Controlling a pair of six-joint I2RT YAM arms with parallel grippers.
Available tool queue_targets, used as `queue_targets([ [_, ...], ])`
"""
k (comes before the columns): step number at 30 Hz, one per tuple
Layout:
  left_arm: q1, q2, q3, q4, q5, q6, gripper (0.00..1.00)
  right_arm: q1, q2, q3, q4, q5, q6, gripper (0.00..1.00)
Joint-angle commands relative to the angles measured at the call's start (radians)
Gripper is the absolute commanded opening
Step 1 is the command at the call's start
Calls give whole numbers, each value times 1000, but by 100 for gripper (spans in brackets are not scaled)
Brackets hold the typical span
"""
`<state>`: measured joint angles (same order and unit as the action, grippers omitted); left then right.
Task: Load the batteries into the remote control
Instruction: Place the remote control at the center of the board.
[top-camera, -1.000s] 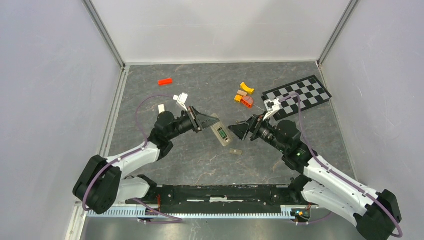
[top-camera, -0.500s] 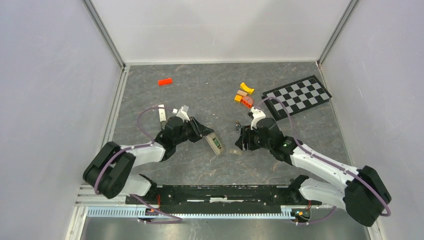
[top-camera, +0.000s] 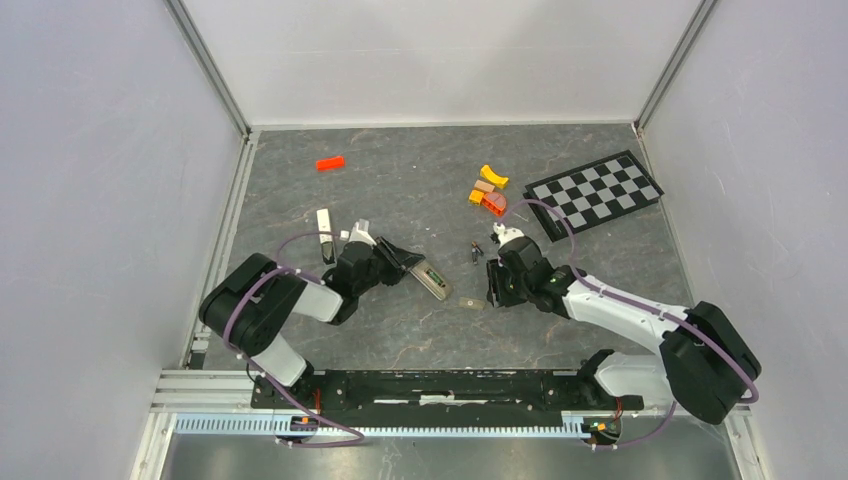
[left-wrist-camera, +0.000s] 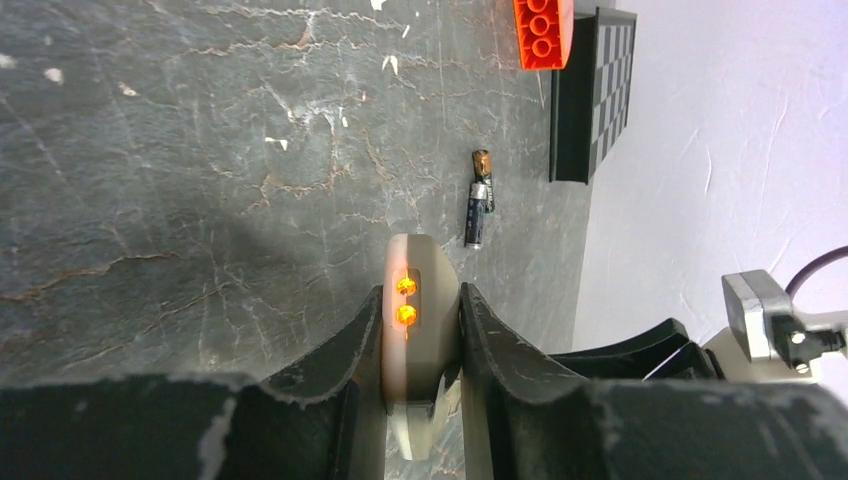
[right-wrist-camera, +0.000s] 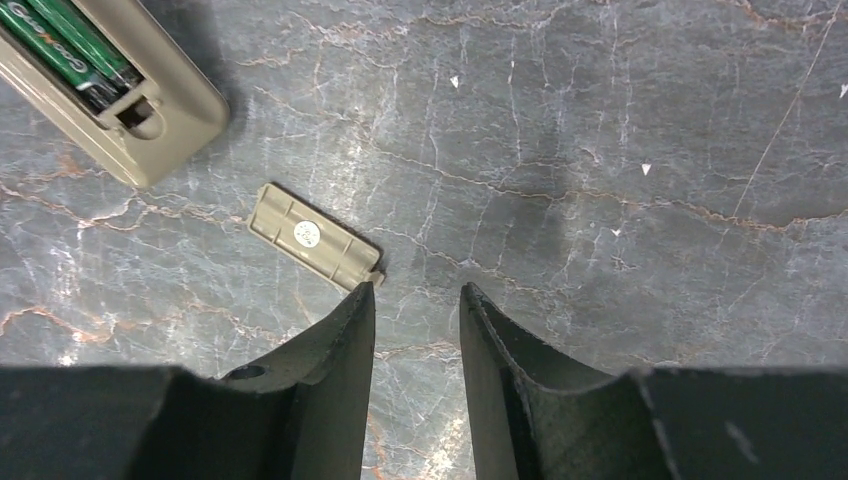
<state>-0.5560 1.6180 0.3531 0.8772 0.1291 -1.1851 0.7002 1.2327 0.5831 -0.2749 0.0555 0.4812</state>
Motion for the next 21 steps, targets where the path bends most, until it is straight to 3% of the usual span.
queue_targets([
  [1, -28, -27, -5, -93, -161, -31, 35, 6, 25, 36, 4, 30, 15, 42],
  [6, -54, -83, 12, -260, -205, -34, 58, 17, 46, 33, 24, 30, 45, 43],
  [11, -68, -178, 30, -470, -268, -37, 74, 41, 61, 40, 31, 49, 73, 44],
  [16, -93, -294, 87, -741, -335, 12, 85, 72, 79, 57, 35, 80, 105, 45],
  [17, -97, -312, 92, -771, -342, 16, 87, 78, 83, 62, 29, 93, 117, 44],
  [18, -97, -325, 92, -795, -344, 20, 95, 84, 88, 65, 28, 103, 125, 44],
  [21, -97, -361, 91, -861, -346, 21, 100, 101, 97, 71, 23, 131, 152, 42],
])
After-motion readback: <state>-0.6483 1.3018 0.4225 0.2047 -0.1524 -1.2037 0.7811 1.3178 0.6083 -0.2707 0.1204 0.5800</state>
